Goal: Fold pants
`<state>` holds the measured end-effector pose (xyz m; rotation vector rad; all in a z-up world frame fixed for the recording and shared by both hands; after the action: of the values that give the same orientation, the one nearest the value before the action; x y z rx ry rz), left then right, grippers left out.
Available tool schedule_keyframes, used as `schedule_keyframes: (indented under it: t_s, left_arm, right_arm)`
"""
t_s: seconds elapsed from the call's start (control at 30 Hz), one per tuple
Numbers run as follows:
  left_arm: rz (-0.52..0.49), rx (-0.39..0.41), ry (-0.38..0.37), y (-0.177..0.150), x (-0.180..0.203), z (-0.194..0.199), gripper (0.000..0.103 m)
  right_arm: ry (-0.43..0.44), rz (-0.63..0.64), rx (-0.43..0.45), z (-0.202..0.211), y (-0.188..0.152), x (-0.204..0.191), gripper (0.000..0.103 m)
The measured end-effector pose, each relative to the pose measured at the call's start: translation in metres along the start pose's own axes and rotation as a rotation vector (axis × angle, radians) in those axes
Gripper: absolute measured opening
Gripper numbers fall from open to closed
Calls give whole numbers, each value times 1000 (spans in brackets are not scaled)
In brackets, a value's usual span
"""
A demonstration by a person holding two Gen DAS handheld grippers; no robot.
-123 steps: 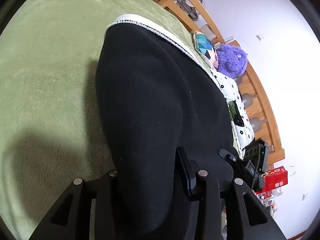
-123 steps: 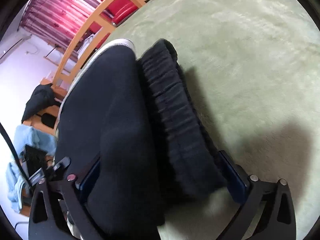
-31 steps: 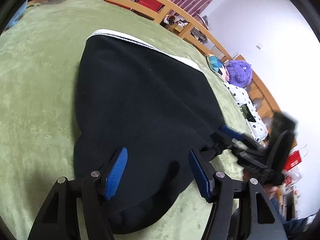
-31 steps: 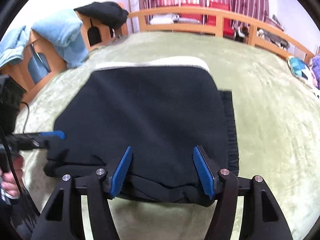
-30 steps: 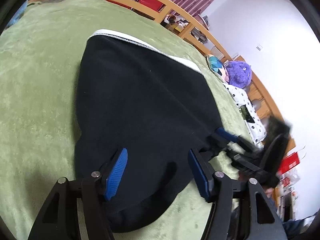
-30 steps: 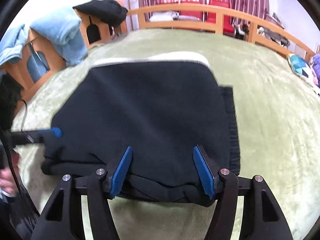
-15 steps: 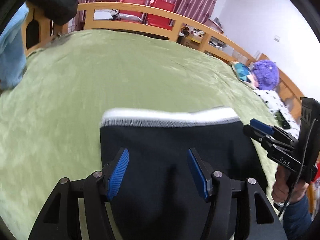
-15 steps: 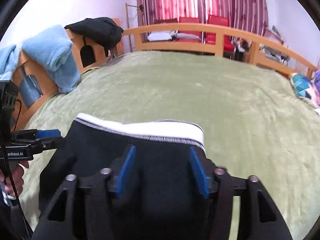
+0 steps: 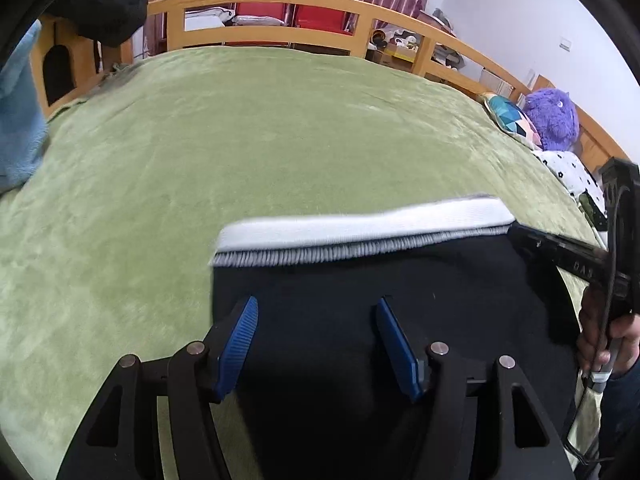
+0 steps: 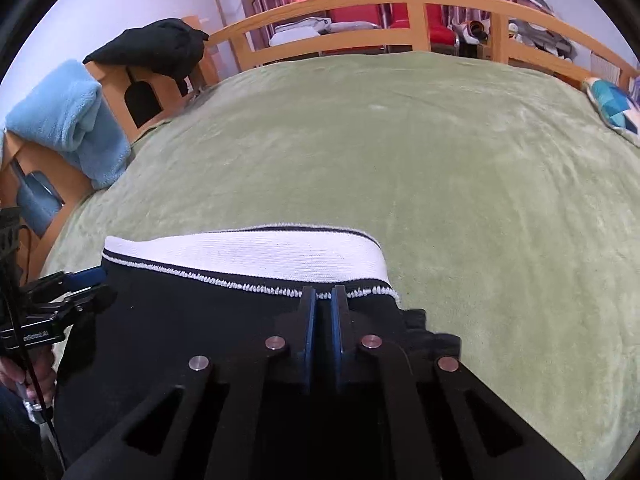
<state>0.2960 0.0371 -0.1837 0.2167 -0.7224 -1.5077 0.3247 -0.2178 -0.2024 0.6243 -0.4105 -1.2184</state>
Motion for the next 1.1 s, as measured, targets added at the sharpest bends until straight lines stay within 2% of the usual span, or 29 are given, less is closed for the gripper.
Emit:
schedule_keyframes:
  t_s: [0.07,0.13,0.17,0.2,0.27,0.4,0.47,0.57,0.63,0.7,0.77,0.8,0.87,0.93,1.1]
  left_arm:
    - [-13,-11,-48,-16,5,21,58]
    - [-6,-80,-90,-37,8,26,59]
    - [-6,-104,-67,-52,5,26,59]
    - [-13,-97,-43,-65,2,28,59]
    - [2,-88,-52,-85,-4,36,59]
    - [110,-108,-101,-104,-18,59,57]
    - [142,-80,-183,-113,-17,81,59]
    - [99,-101,-133,-133,-9,77,60]
    - [75,-71,-89,-143,-7,69,64]
    - [78,-89,-53,-145,-7,63,65]
    - [117,-96,-72,-140,-9,68,63]
    - [132,-98,-88,-138,-12,75,58]
    - [159,-93,-75,-136,-22,86,57]
    - [186,-85,-48,-137,-32,95,54]
    - [152,-75,-9,-143,-12,112,53]
  right_arm:
    - [-14,-1,11,23,-4,-5,11]
    - [9,-4,25,41,-18,-13,24]
    - [4,15,10,45,-29,-18,24]
    - [-7,38,-5,47,-42,-23,25]
    - [-21,65,0,52,-59,-29,25]
    - [-49,56,11,77,-89,-31,25]
    - [-59,48,19,93,-96,-32,25]
    - [-50,23,20,101,-109,-35,28]
    - [-87,37,14,97,-118,-38,28]
    - [-101,24,16,99,-118,-41,28]
    - [-100,-4,-2,104,-116,-40,27]
    - [-95,-27,-2,110,-114,-39,27]
    - [-88,-48,-5,122,-114,-39,32]
    - [-106,-55,-11,135,-119,-39,47]
    - [-161,-94,5,172,-130,-40,53]
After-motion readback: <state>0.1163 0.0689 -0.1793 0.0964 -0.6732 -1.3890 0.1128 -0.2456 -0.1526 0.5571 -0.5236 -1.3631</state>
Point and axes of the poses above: each gripper's, at about its wrist camera, not at the fingertips, and z roughly against the way its jaws point, x to its right, y to its top, the point moved 6 cm from there along -z, roughly the way its jaws point, and after that the axes turned 13 degrees about z, right-handed, at the moved point
